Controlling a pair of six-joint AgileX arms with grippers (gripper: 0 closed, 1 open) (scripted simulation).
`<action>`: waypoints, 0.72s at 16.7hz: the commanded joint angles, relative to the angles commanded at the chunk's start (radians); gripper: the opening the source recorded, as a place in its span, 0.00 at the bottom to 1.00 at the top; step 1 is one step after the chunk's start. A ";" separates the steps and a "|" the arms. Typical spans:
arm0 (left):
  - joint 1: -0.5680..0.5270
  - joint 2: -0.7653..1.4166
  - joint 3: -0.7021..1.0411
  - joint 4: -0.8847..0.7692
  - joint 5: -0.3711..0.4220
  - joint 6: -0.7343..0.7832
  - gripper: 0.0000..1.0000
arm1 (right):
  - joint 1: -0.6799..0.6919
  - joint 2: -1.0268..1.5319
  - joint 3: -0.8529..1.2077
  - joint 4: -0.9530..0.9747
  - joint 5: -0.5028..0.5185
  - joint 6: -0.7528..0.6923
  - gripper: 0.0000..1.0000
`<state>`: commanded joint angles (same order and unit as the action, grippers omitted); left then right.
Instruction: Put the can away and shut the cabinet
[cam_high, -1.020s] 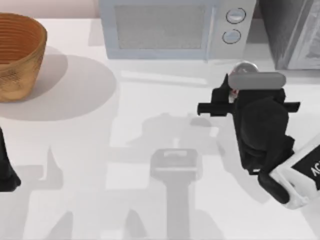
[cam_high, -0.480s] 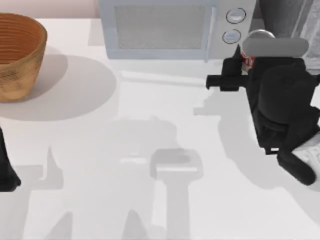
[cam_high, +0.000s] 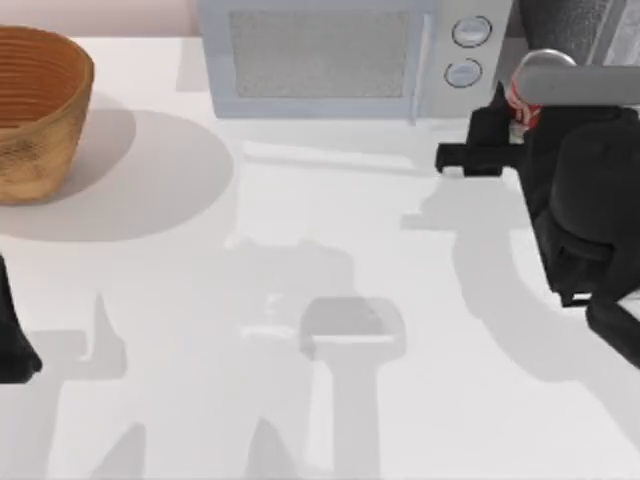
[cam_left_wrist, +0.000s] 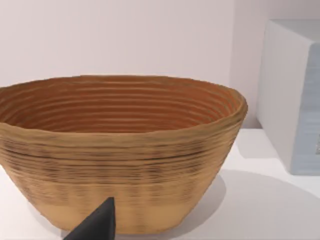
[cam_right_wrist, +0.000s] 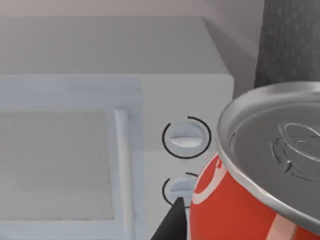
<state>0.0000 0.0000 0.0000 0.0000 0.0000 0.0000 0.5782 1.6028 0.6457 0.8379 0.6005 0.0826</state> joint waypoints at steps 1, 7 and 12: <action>0.000 0.000 0.000 0.000 0.000 0.000 1.00 | -0.016 -0.048 -0.019 -0.025 -0.017 -0.002 0.00; 0.000 0.000 0.000 0.000 0.000 0.000 1.00 | -0.168 -0.478 -0.189 -0.246 -0.174 -0.024 0.00; 0.000 0.000 0.000 0.000 0.000 0.000 1.00 | -0.331 -0.938 -0.371 -0.482 -0.343 -0.047 0.00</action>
<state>0.0000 0.0000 0.0000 0.0000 0.0000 0.0000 0.2476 0.6651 0.2751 0.3556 0.2572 0.0355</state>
